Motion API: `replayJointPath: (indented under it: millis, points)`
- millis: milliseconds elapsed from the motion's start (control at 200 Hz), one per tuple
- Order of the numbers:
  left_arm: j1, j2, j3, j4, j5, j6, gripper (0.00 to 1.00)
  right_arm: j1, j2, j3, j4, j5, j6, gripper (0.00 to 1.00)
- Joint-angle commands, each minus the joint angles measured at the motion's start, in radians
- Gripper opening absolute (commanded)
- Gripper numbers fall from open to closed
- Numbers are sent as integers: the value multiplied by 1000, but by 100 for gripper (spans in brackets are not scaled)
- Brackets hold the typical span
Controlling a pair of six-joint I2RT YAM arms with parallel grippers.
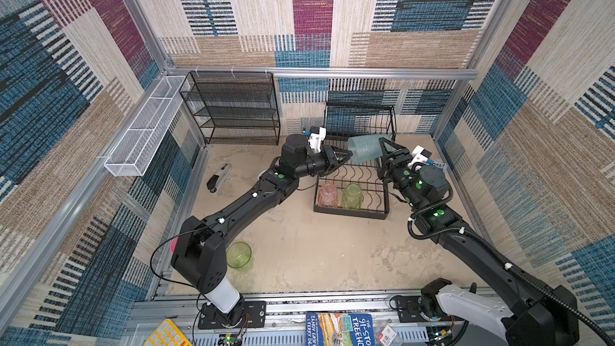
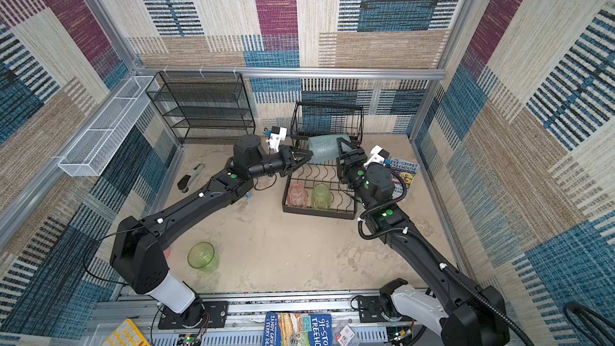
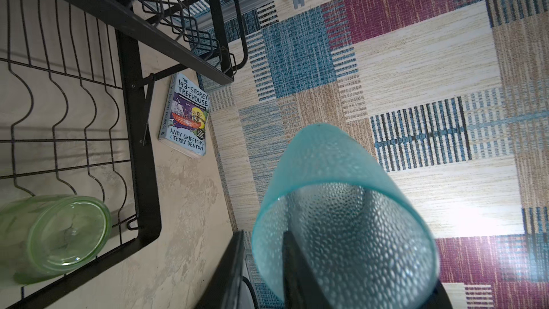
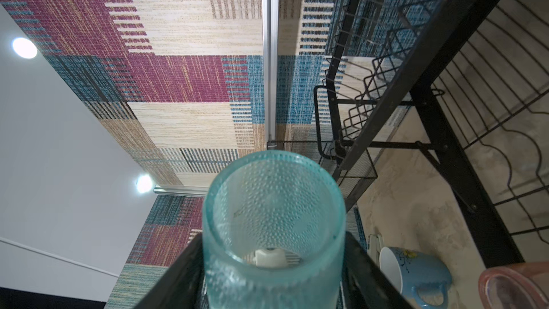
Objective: Load cups into a dish rack
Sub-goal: Pick up the cup from the middle-left of the table, then place the cup upside down at the dish rack.
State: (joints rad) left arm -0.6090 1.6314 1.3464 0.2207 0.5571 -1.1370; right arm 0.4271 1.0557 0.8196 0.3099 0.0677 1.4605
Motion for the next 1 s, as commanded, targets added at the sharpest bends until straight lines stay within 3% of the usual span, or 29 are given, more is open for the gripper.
replayJointPath:
  millis: [0, 155, 381, 556, 721, 997]
  points:
    - [8, -11, 1, -18, 42, 36, 38, 2, -18, 12, -23, 79, -112, 43]
    - [31, -19, -12, -53, 58, 46, 53, 3, -34, 29, -53, 128, -246, 41]
    - [77, -67, -13, -255, 57, 169, 57, 2, -51, 51, -118, 194, -535, 40]
    - [109, -106, 30, -503, 30, 338, 58, 3, -43, 26, -148, 236, -705, 38]
    - [113, -133, 121, -766, -111, 536, 60, 2, -31, -18, -119, 290, -839, 37]
    - [112, -197, 133, -899, -254, 688, 70, 3, 46, -87, 11, 359, -999, 37]
